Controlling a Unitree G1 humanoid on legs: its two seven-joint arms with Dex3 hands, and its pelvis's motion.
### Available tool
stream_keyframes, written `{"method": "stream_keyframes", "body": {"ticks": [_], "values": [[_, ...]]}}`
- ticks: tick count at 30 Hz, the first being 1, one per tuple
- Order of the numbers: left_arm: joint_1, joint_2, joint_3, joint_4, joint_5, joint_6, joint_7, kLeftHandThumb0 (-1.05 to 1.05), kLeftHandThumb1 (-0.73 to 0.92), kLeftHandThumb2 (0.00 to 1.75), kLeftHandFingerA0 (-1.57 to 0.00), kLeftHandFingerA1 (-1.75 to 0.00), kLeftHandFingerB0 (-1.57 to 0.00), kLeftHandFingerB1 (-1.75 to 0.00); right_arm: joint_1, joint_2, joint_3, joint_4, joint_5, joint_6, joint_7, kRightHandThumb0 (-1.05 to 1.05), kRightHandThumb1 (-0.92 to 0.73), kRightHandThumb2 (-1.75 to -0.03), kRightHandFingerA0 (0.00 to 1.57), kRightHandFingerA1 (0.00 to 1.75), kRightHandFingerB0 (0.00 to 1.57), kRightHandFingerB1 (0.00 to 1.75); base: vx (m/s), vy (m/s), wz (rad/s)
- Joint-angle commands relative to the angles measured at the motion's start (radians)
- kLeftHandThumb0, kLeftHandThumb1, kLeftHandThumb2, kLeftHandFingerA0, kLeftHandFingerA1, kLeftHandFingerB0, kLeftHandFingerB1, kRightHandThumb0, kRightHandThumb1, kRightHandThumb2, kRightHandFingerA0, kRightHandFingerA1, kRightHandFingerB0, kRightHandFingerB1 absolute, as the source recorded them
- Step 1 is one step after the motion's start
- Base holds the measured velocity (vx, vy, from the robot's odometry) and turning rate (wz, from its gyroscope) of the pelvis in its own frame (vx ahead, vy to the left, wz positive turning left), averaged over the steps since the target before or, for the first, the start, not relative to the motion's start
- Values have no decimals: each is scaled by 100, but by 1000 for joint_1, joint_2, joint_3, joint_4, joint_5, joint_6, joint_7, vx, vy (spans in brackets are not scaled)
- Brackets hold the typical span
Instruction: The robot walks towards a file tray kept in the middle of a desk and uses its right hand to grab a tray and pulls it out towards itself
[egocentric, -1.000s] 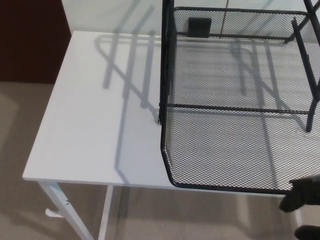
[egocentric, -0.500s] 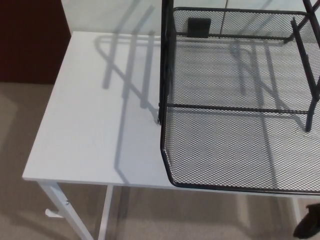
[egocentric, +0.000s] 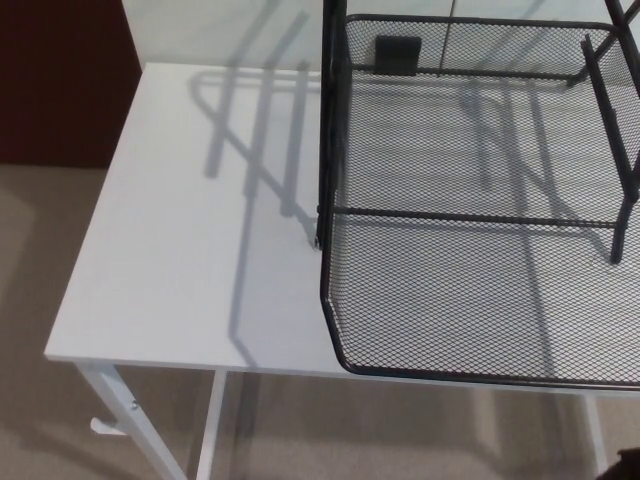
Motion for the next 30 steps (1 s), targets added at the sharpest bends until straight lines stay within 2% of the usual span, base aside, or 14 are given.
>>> {"method": "stream_keyframes", "body": {"ticks": [1,2,8,9,11,12,13,19,20,25,26,28,29,30], "values": [[-3,36,-9,14,34,47,-1,-57,28,49,-70,-66,-39,-58,-306,116,84,462,18,274,15,-47,-51,-63,14,42,19,38,0,0,0],[-5,34,-7,12,32,55,1,-58,28,50,-70,-67,-39,-59,-336,138,78,508,35,285,-1,-29,-41,-90,3,51,0,46,0,0,0],[-44,34,5,37,31,101,15,-62,31,51,-62,-69,-33,-61,-386,213,64,654,52,266,-97,-28,-45,-92,4,52,0,48,0,0,0],[-55,35,13,50,21,106,11,-61,31,50,-61,-70,-34,-60,-387,218,58,689,61,242,-110,-45,-56,-57,6,37,10,33,0,0,0],[-71,41,34,74,-8,116,-6,-61,31,50,-55,-71,-31,-59,-393,225,42,769,83,196,-129,-39,-37,-77,0,46,3,45,0,0,0],[-77,43,41,86,-16,119,-10,-62,31,50,-53,-71,-30,-60,-399,225,37,804,92,178,-134,-42,-55,-56,9,37,10,33,0,0,0],[-83,44,48,99,-22,122,-12,-63,30,51,-51,-72,-29,-60,-398,218,40,828,91,156,-135,-28,-45,-92,3,51,0,48,0,0,0],[-106,34,61,188,-31,118,-6,-61,31,50,-48,-71,-28,-60,-411,192,42,945,112,103,-110,-29,-44,-92,4,51,0,49,0,0,0],[-103,34,58,198,-25,116,-4,-62,31,50,-48,-71,-29,-60,-414,194,32,972,131,95,-100,-39,-37,-78,3,47,0,43,0,0,0],[-113,31,58,261,-18,85,-2,-60,32,50,-47,-72,-28,-61,-420,196,23,1043,157,67,-108,-38,-38,-78,1,46,0,43,0,0,0],[-117,30,57,277,-14,77,2,-62,26,75,-46,-72,-24,-60,-418,195,19,1062,166,53,-110,-42,-56,-56,10,39,8,31,0,0,0],[-122,39,43,301,13,44,18,-65,35,51,-47,-71,-27,-61,-420,197,8,1091,188,29,-111,-41,-55,-56,9,38,8,31,0,0,0],[-122,42,46,315,8,26,13,-70,29,77,-45,-72,-24,-62,-411,190,14,1095,191,1,-104,-43,-56,-56,11,41,7,32,0,0,0],[-126,45,43,327,11,19,16,-72,30,77,-45,-72,-24,-62,-412,190,12,1106,204,-11,-102,-43,-56,-56,10,41,6,32,0,0,0]]}}
